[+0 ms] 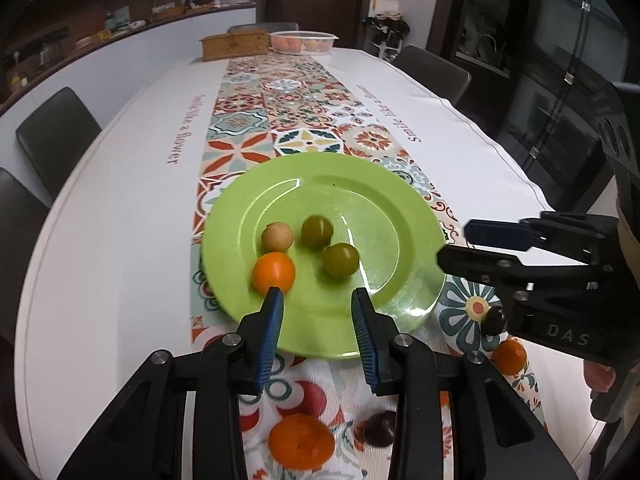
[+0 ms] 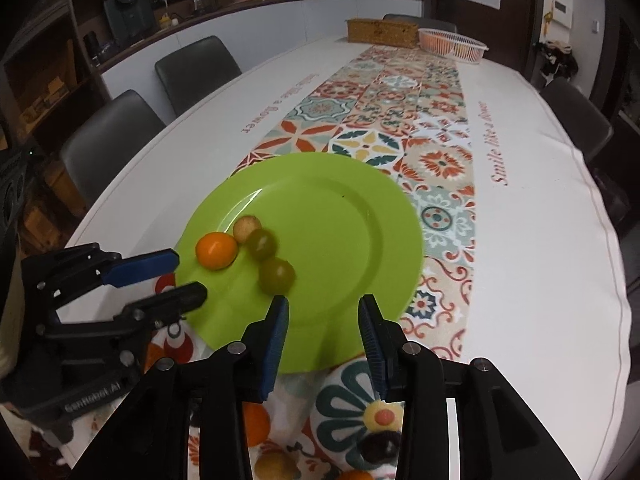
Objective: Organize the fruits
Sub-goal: 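Lift both tools away from the plate back toward the remaining fruits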
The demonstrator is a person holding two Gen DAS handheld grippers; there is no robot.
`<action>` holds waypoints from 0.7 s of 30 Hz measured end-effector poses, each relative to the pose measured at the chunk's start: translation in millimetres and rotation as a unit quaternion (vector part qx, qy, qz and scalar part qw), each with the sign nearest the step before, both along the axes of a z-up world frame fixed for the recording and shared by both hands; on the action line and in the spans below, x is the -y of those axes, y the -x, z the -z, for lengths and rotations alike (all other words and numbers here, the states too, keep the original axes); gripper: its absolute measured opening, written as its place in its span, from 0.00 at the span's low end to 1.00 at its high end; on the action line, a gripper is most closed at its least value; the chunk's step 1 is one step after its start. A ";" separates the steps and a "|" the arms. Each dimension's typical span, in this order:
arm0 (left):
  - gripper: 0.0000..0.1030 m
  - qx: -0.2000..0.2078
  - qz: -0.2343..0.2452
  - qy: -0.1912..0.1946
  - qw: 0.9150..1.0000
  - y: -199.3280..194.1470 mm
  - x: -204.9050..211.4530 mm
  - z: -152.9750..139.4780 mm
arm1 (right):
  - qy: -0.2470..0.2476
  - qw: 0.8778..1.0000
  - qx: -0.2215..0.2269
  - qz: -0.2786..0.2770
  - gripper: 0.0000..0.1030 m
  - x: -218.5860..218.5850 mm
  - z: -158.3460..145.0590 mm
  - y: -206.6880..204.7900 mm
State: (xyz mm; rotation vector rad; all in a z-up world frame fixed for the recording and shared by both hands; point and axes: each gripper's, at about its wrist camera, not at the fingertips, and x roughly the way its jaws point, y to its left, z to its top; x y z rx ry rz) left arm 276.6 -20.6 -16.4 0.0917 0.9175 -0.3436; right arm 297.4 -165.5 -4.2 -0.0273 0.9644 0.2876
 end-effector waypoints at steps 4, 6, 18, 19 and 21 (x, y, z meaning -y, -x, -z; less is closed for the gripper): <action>0.37 0.016 -0.007 -0.013 1.000 19.0 0.3 -12.5 | 0.006 1.000 0.017 0.008 0.36 1.8 -10.2 20.4; 0.41 0.025 -0.009 -0.014 1.000 29.8 0.5 -20.5 | 0.006 1.000 0.024 0.009 0.39 3.0 -15.6 30.2; 0.72 0.090 -0.021 -0.016 0.996 86.1 0.6 -51.3 | 0.001 0.996 0.075 0.047 0.59 12.5 -46.3 89.7; 0.72 0.092 -0.024 -0.018 0.995 91.2 0.0 -51.2 | 0.002 0.996 0.078 0.050 0.61 13.4 -46.8 93.3; 0.74 0.099 -0.030 -0.023 0.994 100.2 -0.7 -49.4 | 0.005 0.995 0.084 0.060 0.64 15.5 -47.1 104.1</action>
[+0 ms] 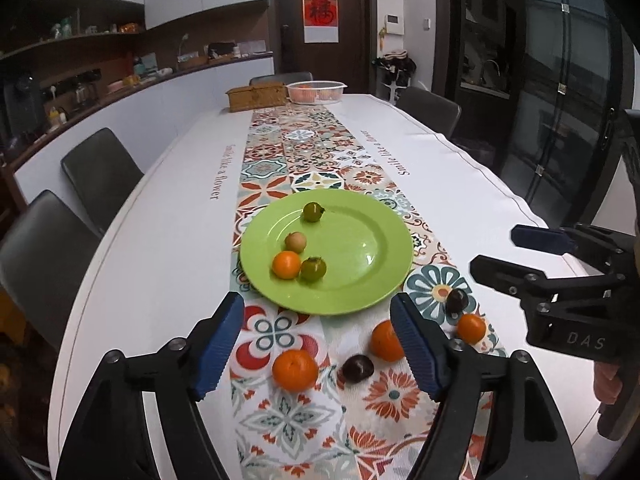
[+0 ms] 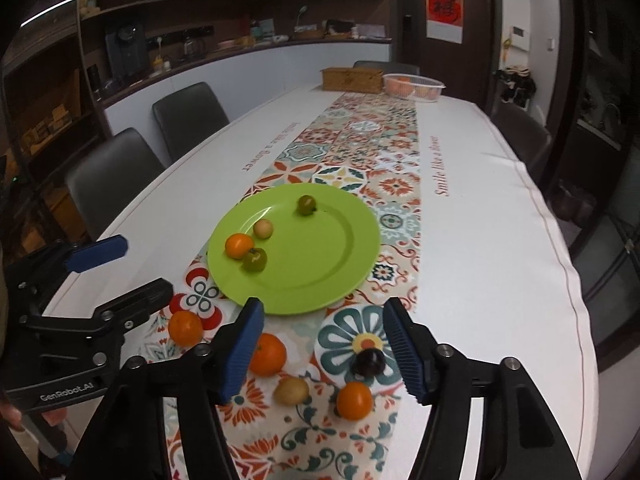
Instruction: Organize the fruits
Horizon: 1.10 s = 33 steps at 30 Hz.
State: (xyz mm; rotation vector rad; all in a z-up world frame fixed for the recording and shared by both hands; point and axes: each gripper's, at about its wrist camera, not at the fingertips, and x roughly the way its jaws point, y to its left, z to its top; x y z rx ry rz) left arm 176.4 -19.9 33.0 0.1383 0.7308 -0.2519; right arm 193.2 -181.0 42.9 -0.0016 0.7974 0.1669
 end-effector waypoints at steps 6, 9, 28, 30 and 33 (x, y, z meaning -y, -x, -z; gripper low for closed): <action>0.76 -0.006 -0.021 0.009 1.000 20.7 -7.8 11.2 | 0.006 1.000 0.008 0.020 0.70 3.1 5.2 21.7; 0.79 -0.014 -0.033 0.012 0.999 27.9 -12.8 18.4 | 0.009 1.000 0.002 0.028 0.71 3.2 11.6 30.3; 0.76 0.006 0.046 0.005 0.999 47.9 10.0 52.5 | -0.001 0.997 -0.058 0.049 0.71 14.8 57.3 51.7; 0.75 -0.002 0.052 0.003 0.999 44.6 12.2 58.0 | 0.000 0.997 -0.062 0.050 0.71 16.4 60.7 51.9; 0.71 -0.020 0.061 0.002 0.998 37.6 14.3 66.7 | 0.004 0.996 -0.071 0.052 0.71 18.3 67.8 50.1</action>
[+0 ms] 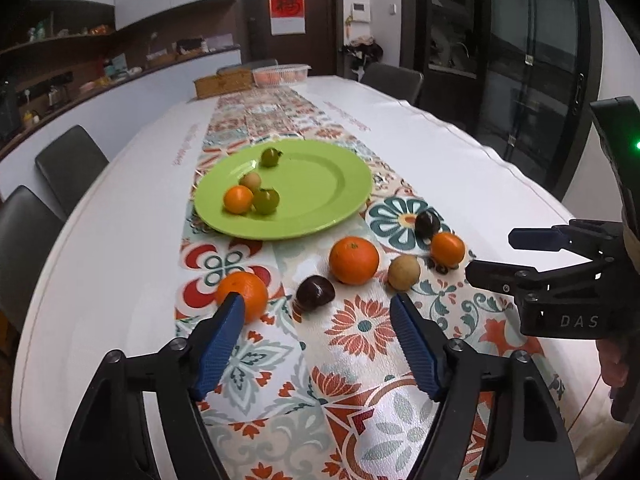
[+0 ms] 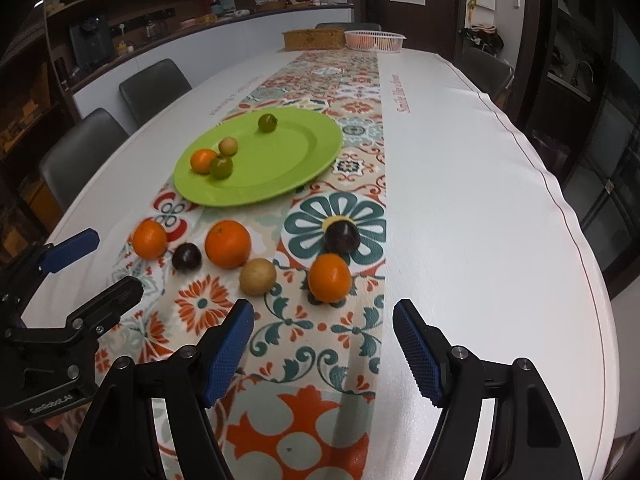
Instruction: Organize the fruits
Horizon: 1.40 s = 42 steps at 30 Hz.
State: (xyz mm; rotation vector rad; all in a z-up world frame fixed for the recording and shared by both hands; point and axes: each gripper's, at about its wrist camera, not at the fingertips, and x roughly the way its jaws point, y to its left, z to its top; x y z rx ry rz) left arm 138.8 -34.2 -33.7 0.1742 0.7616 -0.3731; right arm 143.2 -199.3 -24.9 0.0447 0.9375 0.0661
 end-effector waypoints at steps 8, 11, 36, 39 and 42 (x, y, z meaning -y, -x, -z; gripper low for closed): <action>0.60 -0.020 0.027 -0.017 0.999 -20.9 9.3 12.8 | 0.007 1.000 -0.009 0.002 0.64 1.3 8.5 -9.7; 0.57 -0.028 0.033 -0.022 0.999 -28.2 12.0 16.3 | 0.009 1.000 -0.010 0.002 0.61 1.8 9.8 -14.1; 0.29 -0.074 0.025 -0.069 0.995 -58.2 26.9 41.4 | -0.010 0.999 -0.046 -0.005 0.35 1.3 29.9 -44.4; 0.29 -0.077 0.024 -0.068 0.994 -58.2 26.7 41.2 | -0.011 0.999 -0.045 -0.006 0.31 1.2 30.7 -44.5; 0.29 -0.074 0.021 -0.067 0.995 -56.8 26.1 39.3 | -0.011 0.999 -0.045 -0.006 0.31 1.3 30.4 -43.9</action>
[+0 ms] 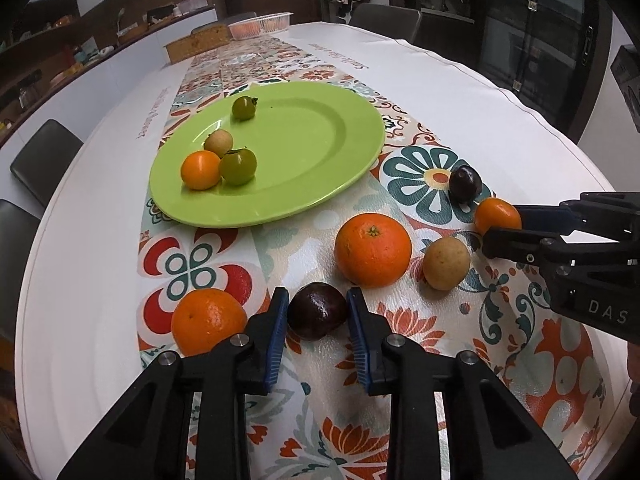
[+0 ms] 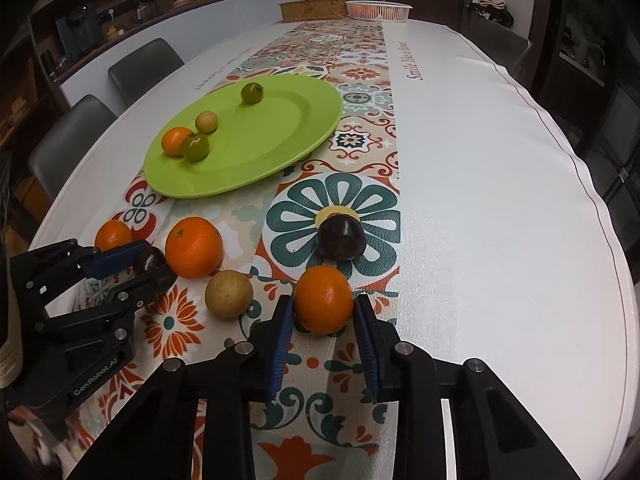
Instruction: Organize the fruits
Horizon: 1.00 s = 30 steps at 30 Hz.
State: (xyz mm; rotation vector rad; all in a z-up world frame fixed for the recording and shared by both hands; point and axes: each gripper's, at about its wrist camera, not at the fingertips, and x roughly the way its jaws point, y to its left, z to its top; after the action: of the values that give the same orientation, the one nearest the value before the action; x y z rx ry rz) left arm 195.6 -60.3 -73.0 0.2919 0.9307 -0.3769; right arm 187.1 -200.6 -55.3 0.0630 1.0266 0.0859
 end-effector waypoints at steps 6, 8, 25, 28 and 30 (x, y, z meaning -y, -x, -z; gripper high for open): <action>0.29 0.005 -0.002 0.016 1.000 6.1 -3.3 -10.1 | -0.003 1.000 0.006 -0.002 0.31 -1.0 -5.7 6.8; 0.29 0.008 -0.001 0.024 1.000 9.4 -3.9 -14.4 | -0.009 1.000 0.009 -0.004 0.31 -1.4 -9.6 9.6; 0.29 0.039 -0.008 0.058 0.998 25.0 -10.6 -49.0 | -0.018 0.998 0.057 -0.031 0.29 -11.7 -48.6 23.6; 0.29 0.034 -0.007 0.059 0.998 30.1 -9.7 -45.6 | -0.028 0.998 0.044 -0.025 0.30 -7.8 -41.8 26.8; 0.29 0.031 -0.006 0.061 0.998 33.6 -8.2 -42.8 | -0.029 0.998 0.038 -0.030 0.34 -7.2 -37.2 29.8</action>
State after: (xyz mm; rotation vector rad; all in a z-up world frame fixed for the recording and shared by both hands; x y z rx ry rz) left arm 162.0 -52.1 -30.2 0.1858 0.8454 -0.4099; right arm 157.3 -193.4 -18.2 0.0809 0.9496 0.1707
